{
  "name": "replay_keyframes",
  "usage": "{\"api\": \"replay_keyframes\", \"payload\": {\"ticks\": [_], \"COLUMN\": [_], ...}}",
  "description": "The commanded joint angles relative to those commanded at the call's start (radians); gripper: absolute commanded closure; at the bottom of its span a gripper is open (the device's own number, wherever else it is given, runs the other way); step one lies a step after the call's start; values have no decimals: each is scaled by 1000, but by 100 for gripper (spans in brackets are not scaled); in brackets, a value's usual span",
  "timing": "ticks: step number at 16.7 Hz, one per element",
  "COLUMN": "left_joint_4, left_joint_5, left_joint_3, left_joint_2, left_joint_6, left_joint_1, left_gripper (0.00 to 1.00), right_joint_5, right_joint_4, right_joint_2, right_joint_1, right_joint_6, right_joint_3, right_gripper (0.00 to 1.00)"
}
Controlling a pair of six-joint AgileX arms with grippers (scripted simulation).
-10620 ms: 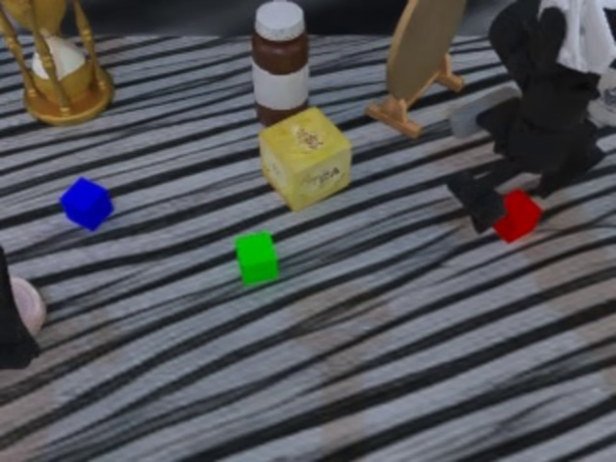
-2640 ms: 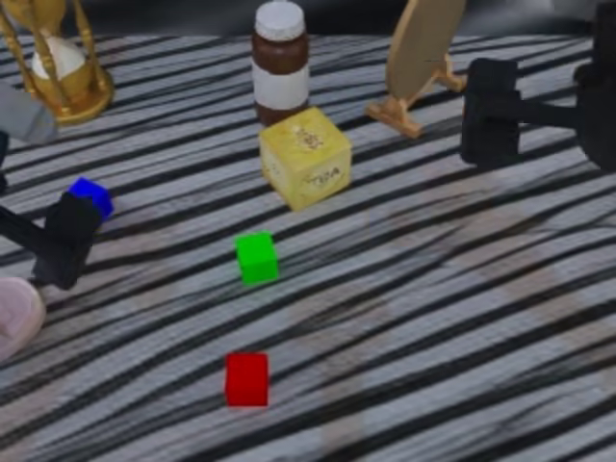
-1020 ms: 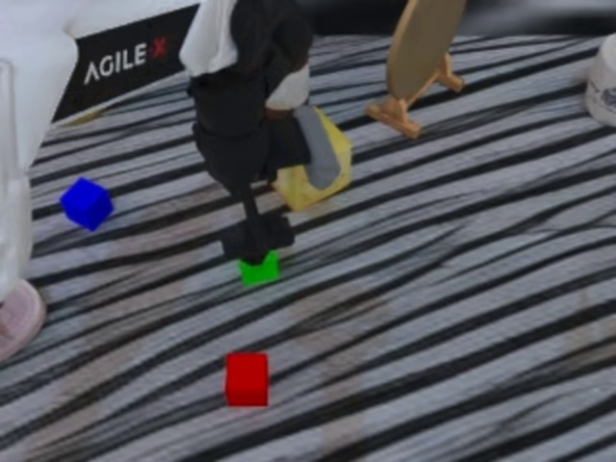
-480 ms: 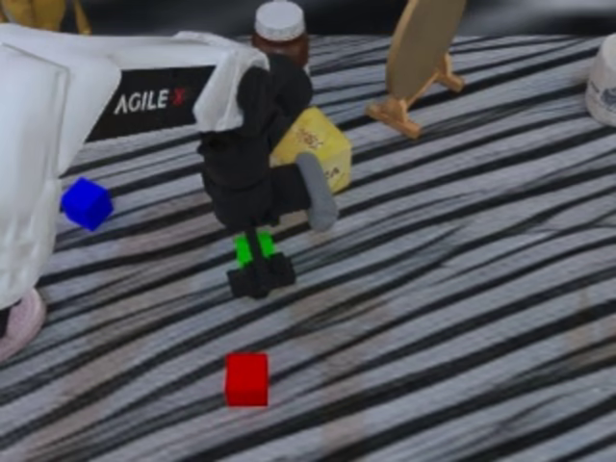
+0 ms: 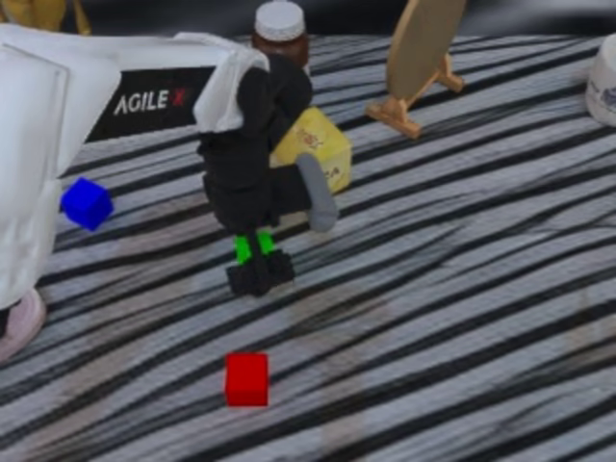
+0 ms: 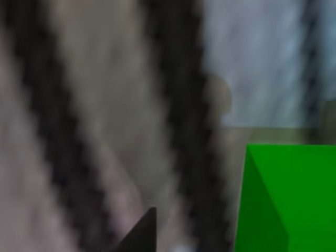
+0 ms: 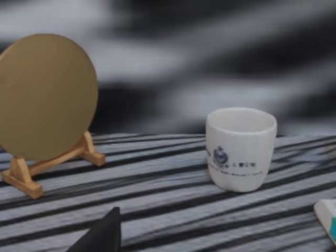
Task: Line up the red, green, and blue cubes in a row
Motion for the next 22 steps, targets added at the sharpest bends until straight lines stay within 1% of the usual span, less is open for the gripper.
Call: {"api": "replay_keyframes", "payload": {"ticks": [7,8,15,17,19,22], "left_joint_4": [0,0,0,-14,-53,-166], "left_joint_5": [0,0,0,8,8,7], "left_joint_3": [0,0,0,3,32,107], "left_joint_2": [0,0,0,-18,-27,-57], "left_joint_6": [0,0,0,-6,-9,-10], "left_joint_1": [0,0,0,0,6,14], "left_gripper": [98,100,100,100,100,100], "right_joint_5": [0,0,0,0,0,0], "right_joint_4": [0,0,0,0,0,0], "right_joint_2": [0,0,0,0,0,0], "right_joint_1": [0,0,0,0,0,0], "right_joint_6": [0,0,0,0,0,0], "right_joint_3": [0,0,0,0,0,0], "right_gripper": [0,0,0,0,0,0]}}
